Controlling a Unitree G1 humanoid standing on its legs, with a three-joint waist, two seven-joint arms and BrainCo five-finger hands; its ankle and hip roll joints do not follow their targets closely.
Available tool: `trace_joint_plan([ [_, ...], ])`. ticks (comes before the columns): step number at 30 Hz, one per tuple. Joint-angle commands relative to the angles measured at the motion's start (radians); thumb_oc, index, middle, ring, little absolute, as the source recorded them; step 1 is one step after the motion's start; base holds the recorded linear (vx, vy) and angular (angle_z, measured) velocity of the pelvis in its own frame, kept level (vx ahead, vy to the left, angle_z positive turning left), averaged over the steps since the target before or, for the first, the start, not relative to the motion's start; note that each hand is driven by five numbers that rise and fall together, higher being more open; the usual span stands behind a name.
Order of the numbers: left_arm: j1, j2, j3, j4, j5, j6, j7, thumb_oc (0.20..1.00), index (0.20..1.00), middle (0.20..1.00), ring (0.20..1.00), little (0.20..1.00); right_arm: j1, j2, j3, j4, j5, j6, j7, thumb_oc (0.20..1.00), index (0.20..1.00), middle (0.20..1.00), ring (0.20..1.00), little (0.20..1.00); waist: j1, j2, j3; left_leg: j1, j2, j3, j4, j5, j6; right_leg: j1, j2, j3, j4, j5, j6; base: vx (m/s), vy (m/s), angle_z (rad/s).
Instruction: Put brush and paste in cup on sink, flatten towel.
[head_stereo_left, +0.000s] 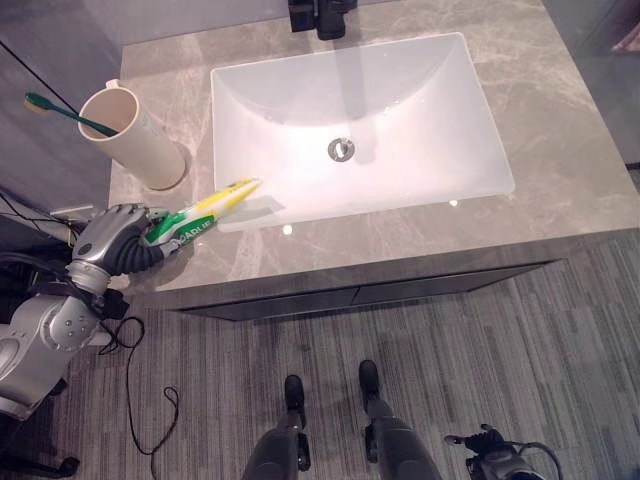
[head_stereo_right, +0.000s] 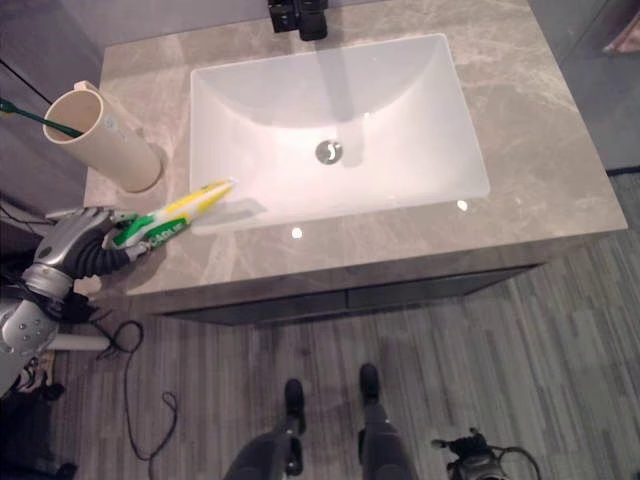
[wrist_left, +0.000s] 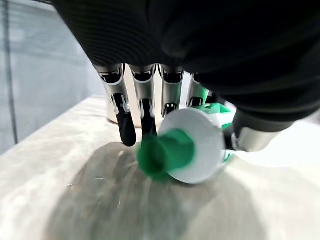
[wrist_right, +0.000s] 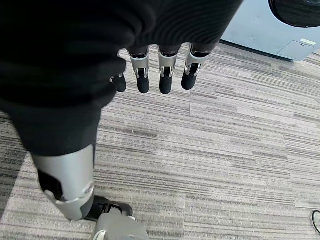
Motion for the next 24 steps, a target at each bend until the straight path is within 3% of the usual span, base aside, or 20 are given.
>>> trace_joint_plan([
  [1, 0.039, -0.007, -0.111, 0.047, 0.149, -0.027, -0.026, 0.2, 0.2, 0.2, 0.2, 0.2, -0.004, -0.001, -0.004, 0.025, 0.022, -0.012, -0.031, 1.0, 1.0, 1.0, 1.0, 1.0, -0.031, -0.003, -0.026, -0.02, 0.078, 0.003, 0.005, 0.04, -0.077, 0.043, -0.071, -0.008, 0.009, -0.034, 0.106, 0.02, -0.002, -0.04],
  [14, -0.013, -0.057, -0.133, 0.045, 0.212, -0.029, 0.014, 0.2, 0.2, 0.2, 0.2, 0.2, 0.072, -0.015, -0.16, 0.091, 0.142, -0.012, -0.042, 1.0, 1.0, 1.0, 1.0, 1.0, -0.054, -0.025, -0.091, 0.081, 0.094, 0.015, 0.005, 0.002, -0.078, 0.132, -0.064, -0.003, 0.009, -0.059, 0.113, 0.03, -0.005, -0.05],
  [24, -0.043, -0.074, -0.08, 0.014, 0.291, -0.005, 0.043, 0.2, 0.2, 0.2, 0.2, 0.2, 0.149, -0.078, -0.356, 0.149, 0.313, -0.009, -0.043, 1.0, 1.0, 1.0, 1.0, 1.0, -0.075, -0.067, -0.165, 0.153, 0.112, 0.038, 0.005, -0.033, -0.077, 0.19, -0.052, 0.009, 0.009, -0.071, 0.123, 0.03, -0.007, -0.07],
])
